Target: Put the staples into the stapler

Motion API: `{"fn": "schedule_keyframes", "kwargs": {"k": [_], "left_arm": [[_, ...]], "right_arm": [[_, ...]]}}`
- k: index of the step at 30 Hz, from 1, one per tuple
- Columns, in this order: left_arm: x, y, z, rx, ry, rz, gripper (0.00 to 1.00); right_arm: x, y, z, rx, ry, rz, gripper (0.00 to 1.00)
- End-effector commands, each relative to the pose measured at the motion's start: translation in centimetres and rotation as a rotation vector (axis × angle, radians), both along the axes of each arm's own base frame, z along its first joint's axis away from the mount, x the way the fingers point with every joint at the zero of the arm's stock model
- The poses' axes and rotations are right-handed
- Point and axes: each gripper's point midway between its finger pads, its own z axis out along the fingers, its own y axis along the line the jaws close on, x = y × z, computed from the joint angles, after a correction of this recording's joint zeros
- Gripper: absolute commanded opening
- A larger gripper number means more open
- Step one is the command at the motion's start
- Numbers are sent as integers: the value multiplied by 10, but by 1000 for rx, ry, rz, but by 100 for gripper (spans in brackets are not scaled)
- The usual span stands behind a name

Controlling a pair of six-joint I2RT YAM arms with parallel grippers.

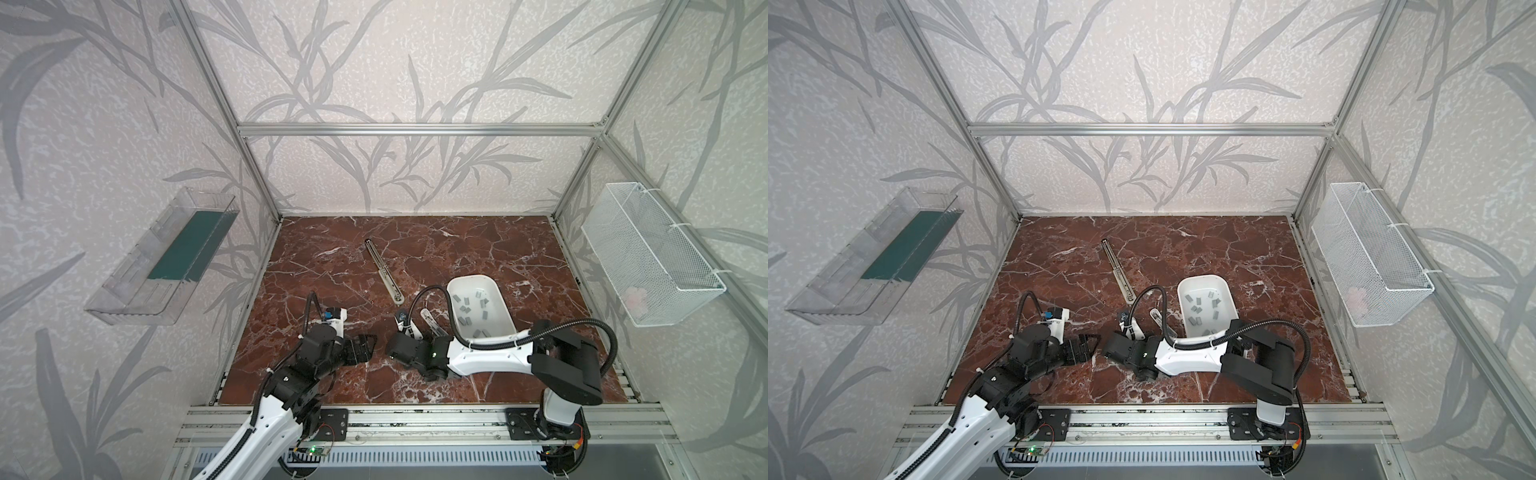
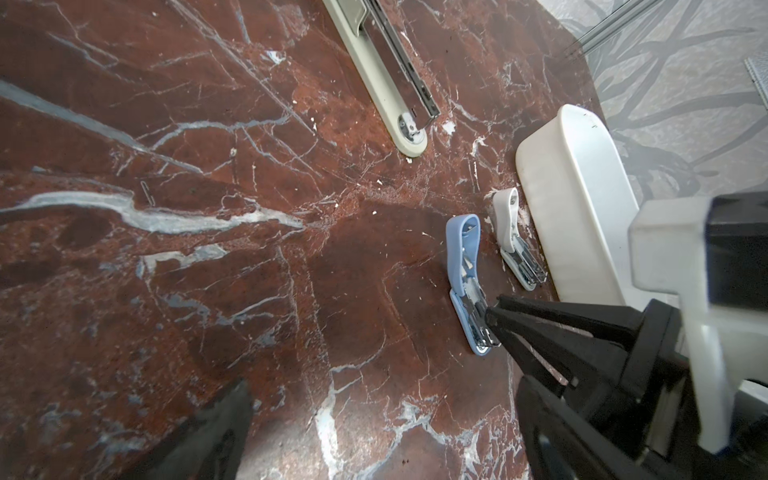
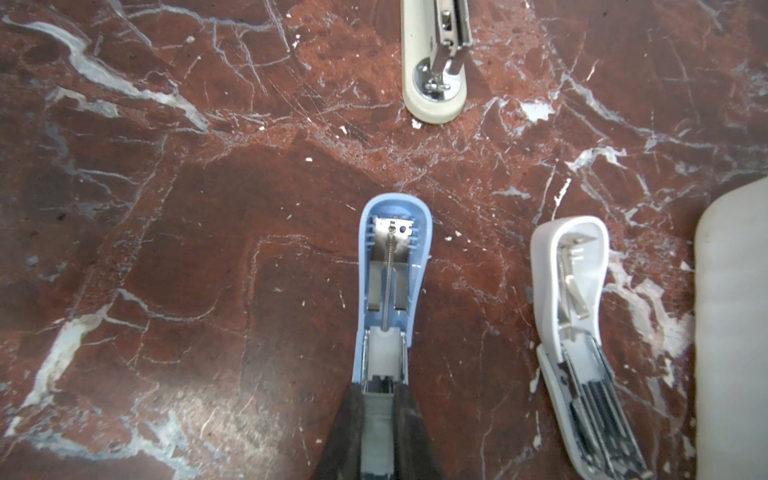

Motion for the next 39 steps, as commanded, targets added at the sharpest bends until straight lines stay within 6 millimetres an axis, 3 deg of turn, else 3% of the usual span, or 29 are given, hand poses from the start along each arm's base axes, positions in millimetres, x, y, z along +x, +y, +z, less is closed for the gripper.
{"fn": "schedule_keyframes", "kwargs": {"k": [1, 39], "left_arm": [[5, -2, 12, -23, -28, 7, 99], [6, 5, 13, -8, -50, 41, 99]], "right_arm": [[7, 6, 6, 6, -16, 13, 0], [15, 1, -4, 6, -6, 22, 0]]}}
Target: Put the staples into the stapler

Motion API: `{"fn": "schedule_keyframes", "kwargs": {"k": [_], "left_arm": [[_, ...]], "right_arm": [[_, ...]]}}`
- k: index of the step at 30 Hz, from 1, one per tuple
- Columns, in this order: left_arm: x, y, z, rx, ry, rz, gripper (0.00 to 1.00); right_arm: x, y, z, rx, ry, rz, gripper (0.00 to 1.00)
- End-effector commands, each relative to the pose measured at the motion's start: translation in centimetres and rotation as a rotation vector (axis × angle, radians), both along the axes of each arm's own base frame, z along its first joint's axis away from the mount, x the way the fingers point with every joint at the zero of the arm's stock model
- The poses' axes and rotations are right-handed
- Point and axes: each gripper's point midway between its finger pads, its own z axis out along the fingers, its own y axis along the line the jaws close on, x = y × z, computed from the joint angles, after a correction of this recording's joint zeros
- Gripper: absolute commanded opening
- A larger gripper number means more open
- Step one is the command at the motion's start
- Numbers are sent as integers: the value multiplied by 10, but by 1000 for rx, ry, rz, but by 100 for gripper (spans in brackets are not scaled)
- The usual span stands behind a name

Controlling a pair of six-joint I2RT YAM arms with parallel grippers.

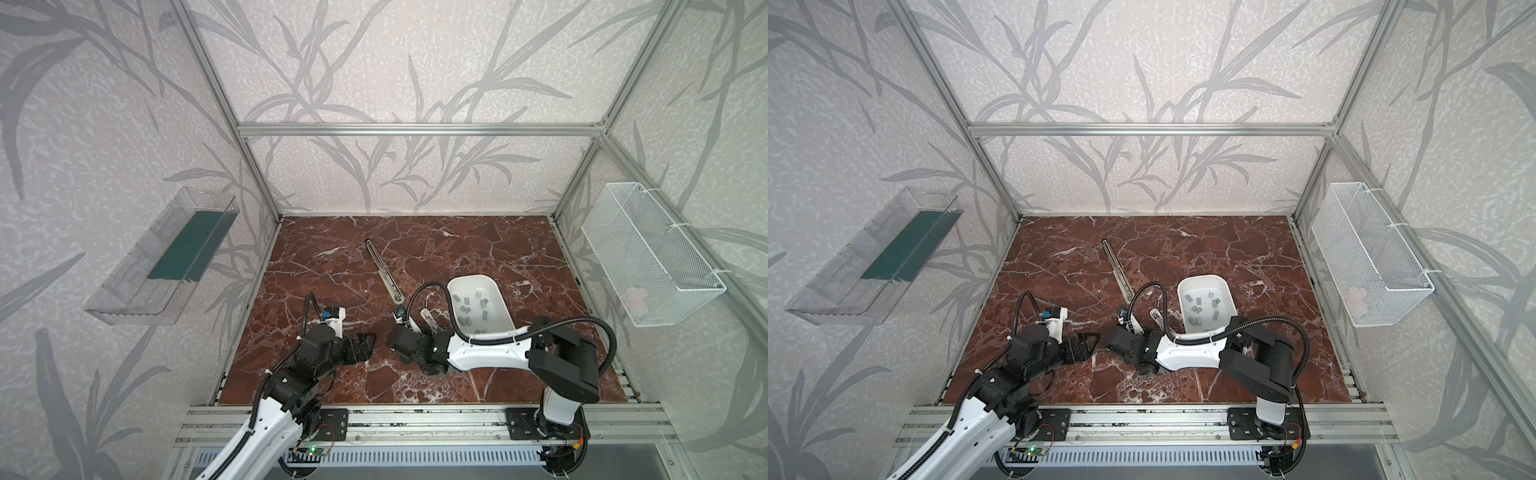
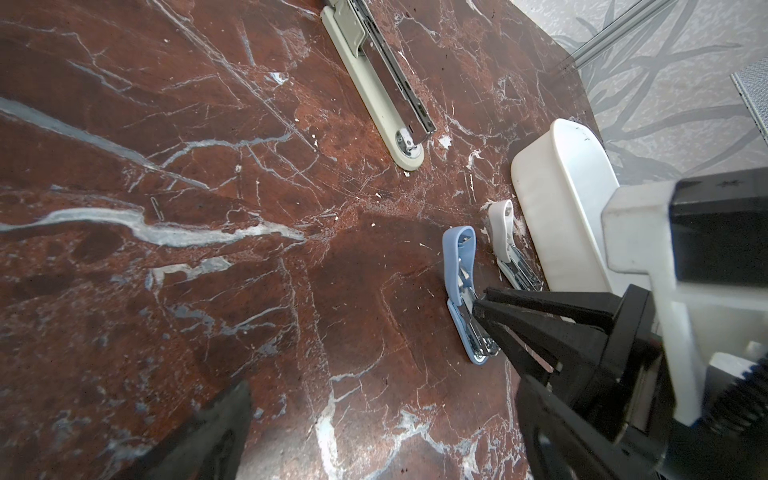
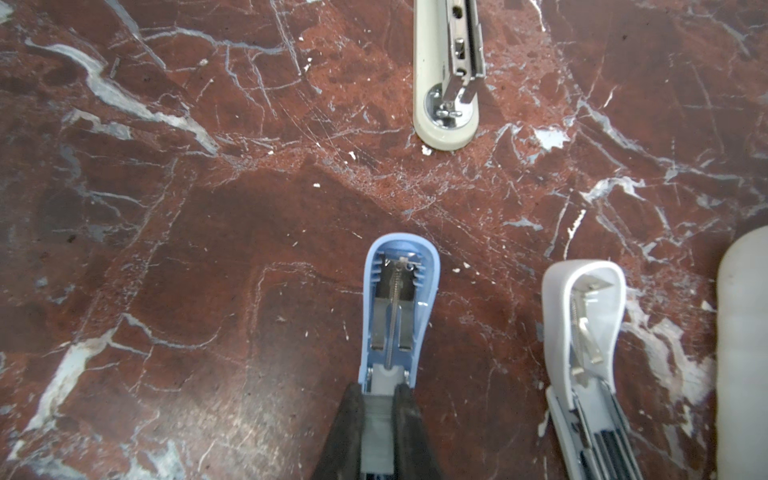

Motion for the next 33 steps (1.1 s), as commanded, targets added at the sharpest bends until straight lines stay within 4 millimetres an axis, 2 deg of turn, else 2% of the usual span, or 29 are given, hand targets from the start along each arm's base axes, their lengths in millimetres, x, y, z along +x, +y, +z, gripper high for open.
{"fn": "schedule_keyframes", "kwargs": {"k": [1, 33], "left_arm": [[3, 2, 6, -8, -13, 20, 99], [3, 2, 11, -20, -38, 21, 99]], "right_arm": [[3, -4, -3, -14, -8, -7, 0], [-1, -15, -9, -14, 8, -16, 0]]}}
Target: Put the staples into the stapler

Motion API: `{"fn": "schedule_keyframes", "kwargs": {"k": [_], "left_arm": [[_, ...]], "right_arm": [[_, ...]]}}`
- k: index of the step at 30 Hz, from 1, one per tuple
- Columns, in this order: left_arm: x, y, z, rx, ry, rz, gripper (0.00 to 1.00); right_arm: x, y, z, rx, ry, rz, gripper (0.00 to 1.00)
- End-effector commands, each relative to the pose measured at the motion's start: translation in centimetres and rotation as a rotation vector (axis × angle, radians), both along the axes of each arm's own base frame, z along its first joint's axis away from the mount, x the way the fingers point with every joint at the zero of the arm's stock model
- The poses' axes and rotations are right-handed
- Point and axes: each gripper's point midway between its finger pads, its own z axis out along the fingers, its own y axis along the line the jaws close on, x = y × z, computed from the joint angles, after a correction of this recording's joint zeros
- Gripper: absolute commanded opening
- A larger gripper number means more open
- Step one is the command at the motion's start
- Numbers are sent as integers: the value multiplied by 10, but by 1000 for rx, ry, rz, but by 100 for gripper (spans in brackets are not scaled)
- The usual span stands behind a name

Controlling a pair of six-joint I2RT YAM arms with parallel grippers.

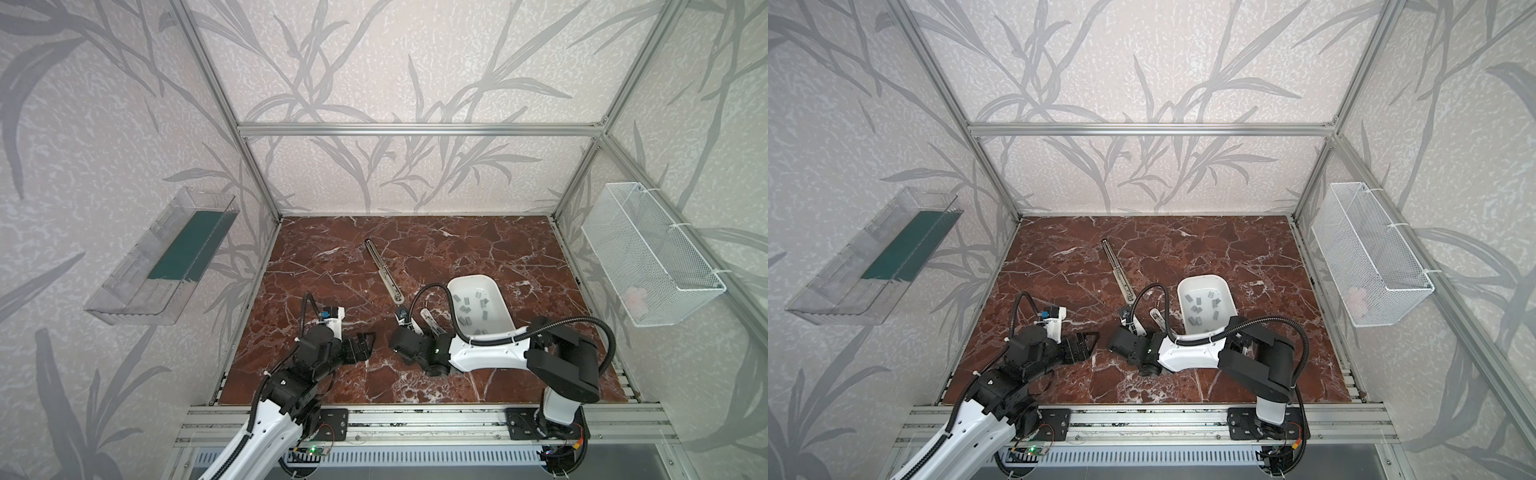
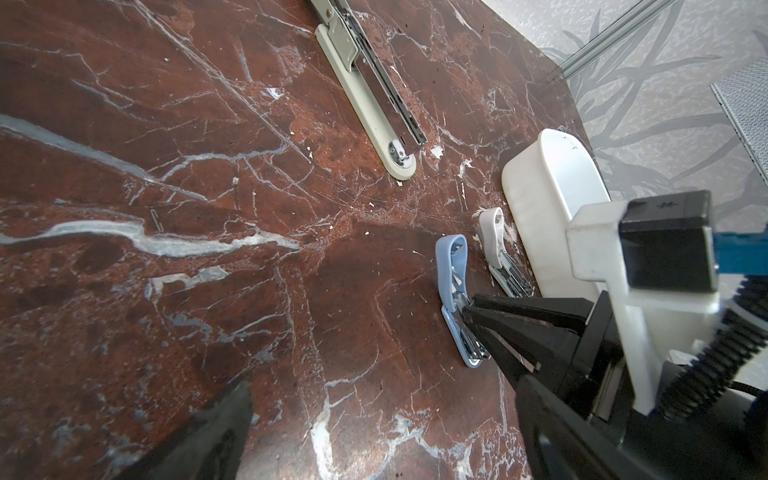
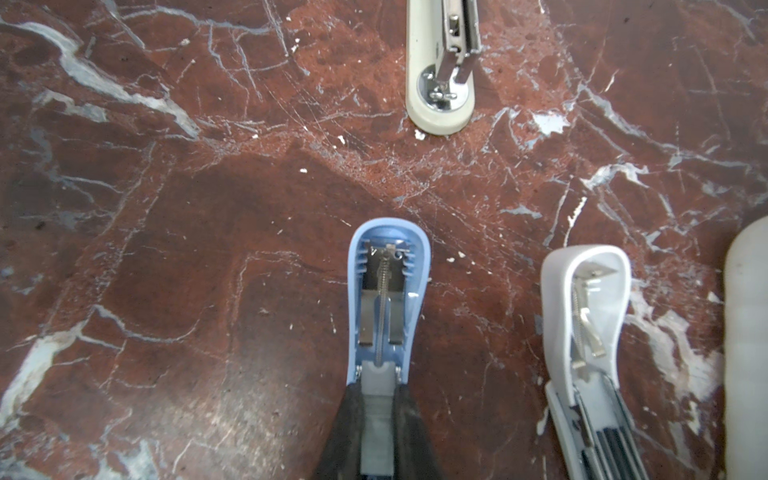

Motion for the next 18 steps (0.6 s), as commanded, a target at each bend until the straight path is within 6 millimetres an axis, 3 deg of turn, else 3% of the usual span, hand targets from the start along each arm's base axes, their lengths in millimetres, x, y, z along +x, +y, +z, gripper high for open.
{"fn": "schedule_keyframes", "kwargs": {"k": [1, 18], "left_arm": [[2, 2, 5, -7, -11, 21, 99], [2, 2, 5, -9, -16, 20, 99]], "right_arm": [[-1, -9, 0, -8, 13, -15, 0], [-10, -20, -4, 20, 78, -76, 0]]}}
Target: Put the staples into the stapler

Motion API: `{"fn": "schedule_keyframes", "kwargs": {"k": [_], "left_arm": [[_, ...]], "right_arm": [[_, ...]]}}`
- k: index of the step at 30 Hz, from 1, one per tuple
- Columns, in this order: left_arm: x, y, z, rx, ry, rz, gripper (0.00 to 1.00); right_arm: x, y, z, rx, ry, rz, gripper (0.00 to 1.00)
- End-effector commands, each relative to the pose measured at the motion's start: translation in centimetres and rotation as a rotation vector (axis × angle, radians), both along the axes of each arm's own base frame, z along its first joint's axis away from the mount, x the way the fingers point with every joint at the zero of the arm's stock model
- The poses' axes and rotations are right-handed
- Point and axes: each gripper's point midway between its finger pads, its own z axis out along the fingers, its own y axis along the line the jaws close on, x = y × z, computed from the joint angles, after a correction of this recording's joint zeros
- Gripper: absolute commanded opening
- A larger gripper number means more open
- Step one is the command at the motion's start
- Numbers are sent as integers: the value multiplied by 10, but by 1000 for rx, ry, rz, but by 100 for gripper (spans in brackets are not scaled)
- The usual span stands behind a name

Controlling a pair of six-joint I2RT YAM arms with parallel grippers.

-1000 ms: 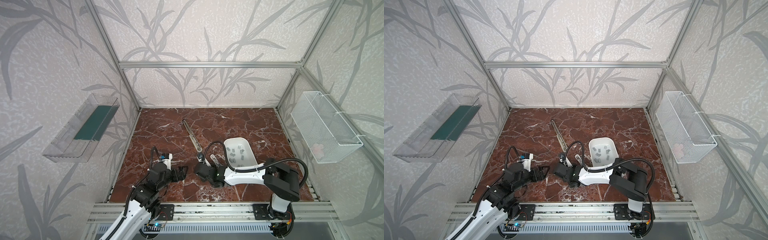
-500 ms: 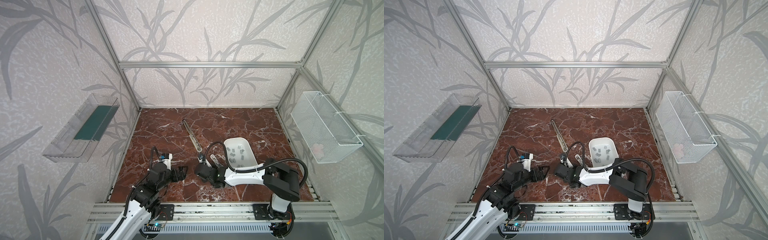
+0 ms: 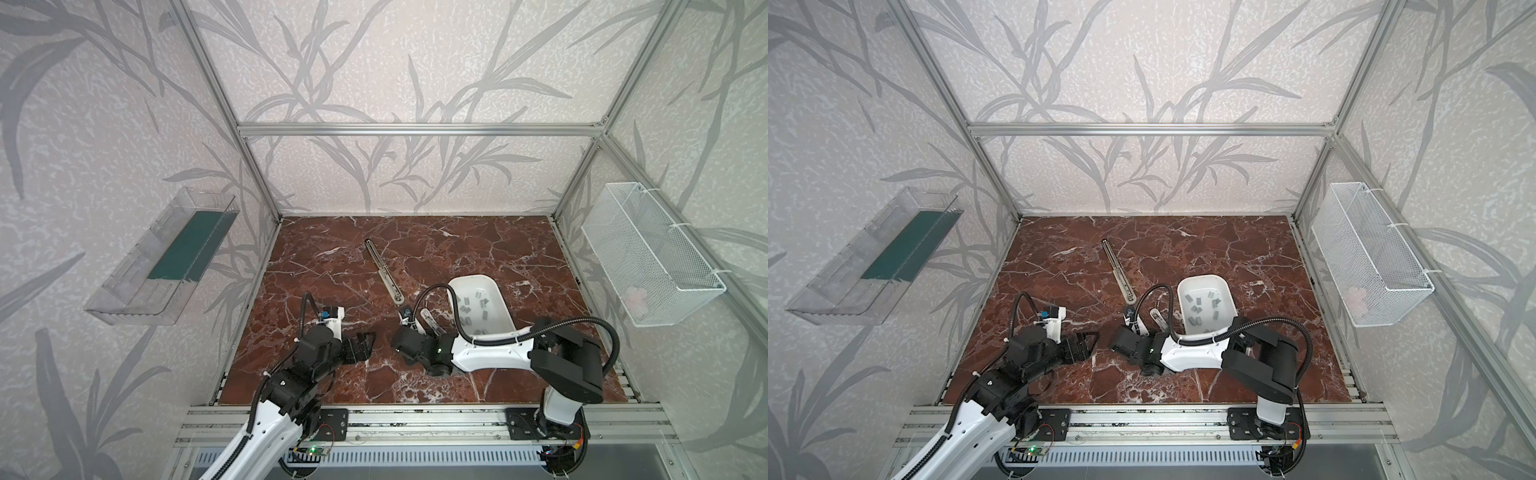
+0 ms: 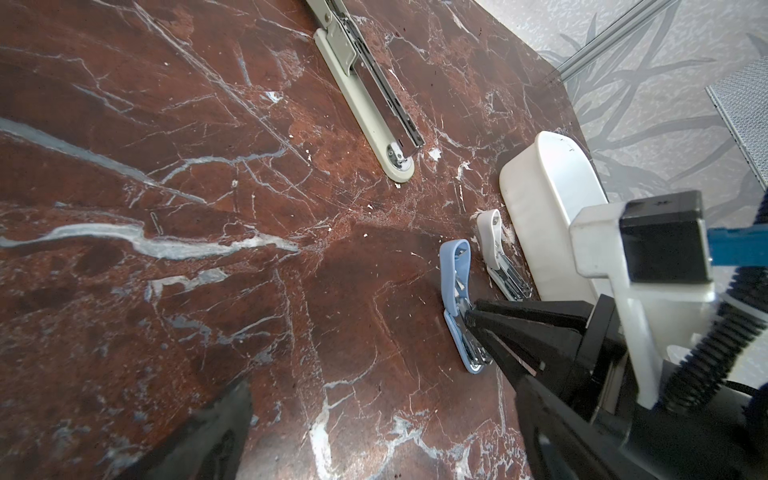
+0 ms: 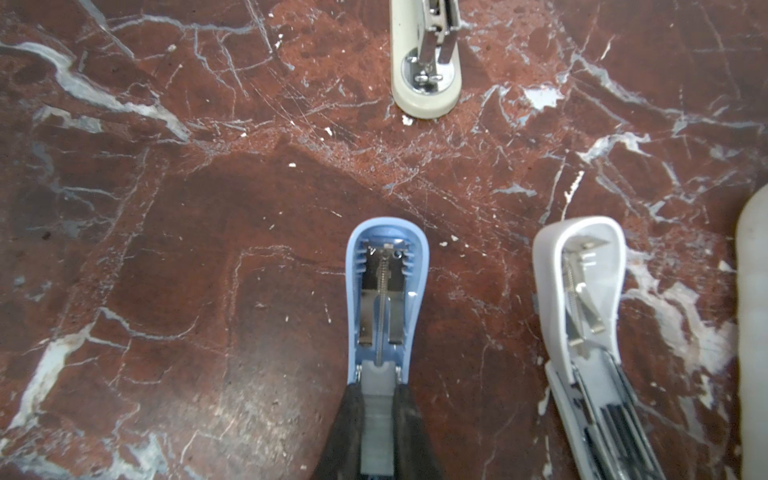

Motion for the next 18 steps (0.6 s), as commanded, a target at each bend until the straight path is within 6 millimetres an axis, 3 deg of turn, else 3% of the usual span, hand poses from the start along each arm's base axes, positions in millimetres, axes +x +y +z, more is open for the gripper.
{"fn": "schedule_keyframes", "kwargs": {"k": [1, 18], "left_arm": [[2, 2, 4, -7, -10, 21, 99], [2, 3, 5, -7, -11, 22, 99]], "right_arm": [[-8, -15, -3, -24, 38, -25, 0], [-19, -11, -8, -15, 69, -30, 1]]}}
